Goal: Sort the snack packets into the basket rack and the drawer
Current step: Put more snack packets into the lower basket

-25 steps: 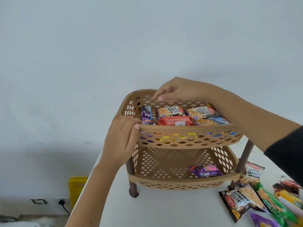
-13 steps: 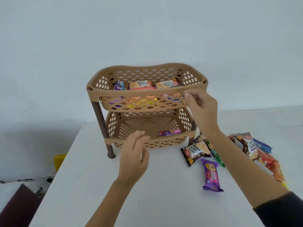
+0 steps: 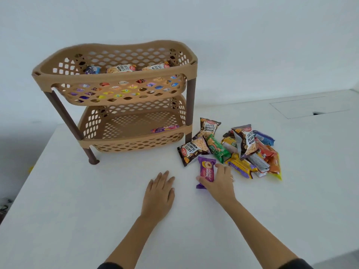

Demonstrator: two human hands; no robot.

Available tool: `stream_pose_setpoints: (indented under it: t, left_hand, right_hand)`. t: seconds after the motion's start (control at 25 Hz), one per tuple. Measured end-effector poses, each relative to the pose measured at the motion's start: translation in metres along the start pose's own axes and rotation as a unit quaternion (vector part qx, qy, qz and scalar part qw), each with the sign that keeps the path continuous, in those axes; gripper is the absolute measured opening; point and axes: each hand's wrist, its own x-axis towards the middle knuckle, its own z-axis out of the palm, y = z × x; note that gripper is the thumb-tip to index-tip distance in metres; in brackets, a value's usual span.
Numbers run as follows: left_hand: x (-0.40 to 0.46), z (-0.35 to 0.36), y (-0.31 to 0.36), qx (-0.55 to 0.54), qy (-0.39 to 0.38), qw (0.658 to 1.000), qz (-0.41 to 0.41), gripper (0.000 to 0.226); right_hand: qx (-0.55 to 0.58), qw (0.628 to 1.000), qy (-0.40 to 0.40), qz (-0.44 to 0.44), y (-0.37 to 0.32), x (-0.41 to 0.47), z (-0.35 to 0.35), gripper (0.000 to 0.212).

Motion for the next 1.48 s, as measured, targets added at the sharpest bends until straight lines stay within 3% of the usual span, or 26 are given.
stream_pose_setpoints:
  t: [0.08,0.24,0.4,0.56,0.64,0.8,0.96,1.04,1.2,1.36,1.48]
  left_hand:
    - [-0.002,0.001,0.000,-0.001,-0.002,1.000,-0.006,0.051]
    - [-0.007,0.000,0.001,-0.010,-0.001,1.000,-0.019,0.056]
    - [-0.015,0.001,0.002,-0.056,0.001,0.998,-0.027,0.064]
    - [-0.016,-0.016,0.004,-0.201,0.004,0.977,-0.066,0.047]
    - [-0.013,-0.032,0.004,-0.234,0.043,0.969,-0.067,0.045]
    - [0.008,-0.080,-0.012,-0.208,0.126,0.967,-0.070,0.044]
    - [0.040,-0.125,-0.054,-0.136,0.200,0.969,-0.045,0.044]
    - [0.054,-0.135,-0.075,-0.096,0.201,0.974,-0.045,0.044]
    - [0.069,-0.129,-0.099,-0.025,0.181,0.982,-0.039,0.050]
    - [0.072,-0.115,-0.105,-0.010,0.199,0.980,-0.026,0.045]
    - [0.073,-0.111,-0.108,-0.008,0.210,0.977,-0.024,0.043]
  right_hand:
    - [-0.018,0.999,-0.035,0.019,0.001,0.001,0.001,0.080]
    - [0.019,0.998,-0.053,0.040,0.000,0.005,-0.002,0.041]
    - [0.061,0.997,-0.050,0.020,0.006,-0.004,-0.016,0.026]
    - [0.136,0.988,-0.062,-0.046,0.000,-0.016,-0.028,0.031]
    - [0.156,0.981,-0.084,-0.085,-0.016,-0.017,-0.033,0.037]
    - [0.144,0.970,-0.114,-0.161,-0.067,-0.002,-0.037,0.054]
    - [0.142,0.948,-0.099,-0.267,-0.127,0.018,-0.029,0.045]
    - [0.123,0.944,-0.069,-0.299,-0.159,0.038,-0.022,0.039]
    - [0.080,0.962,-0.090,-0.245,-0.207,0.119,0.018,0.045]
    - [-0.071,0.973,-0.128,-0.177,-0.223,0.193,0.046,0.045]
    - [-0.212,0.948,-0.190,-0.140,-0.223,0.217,0.053,0.047]
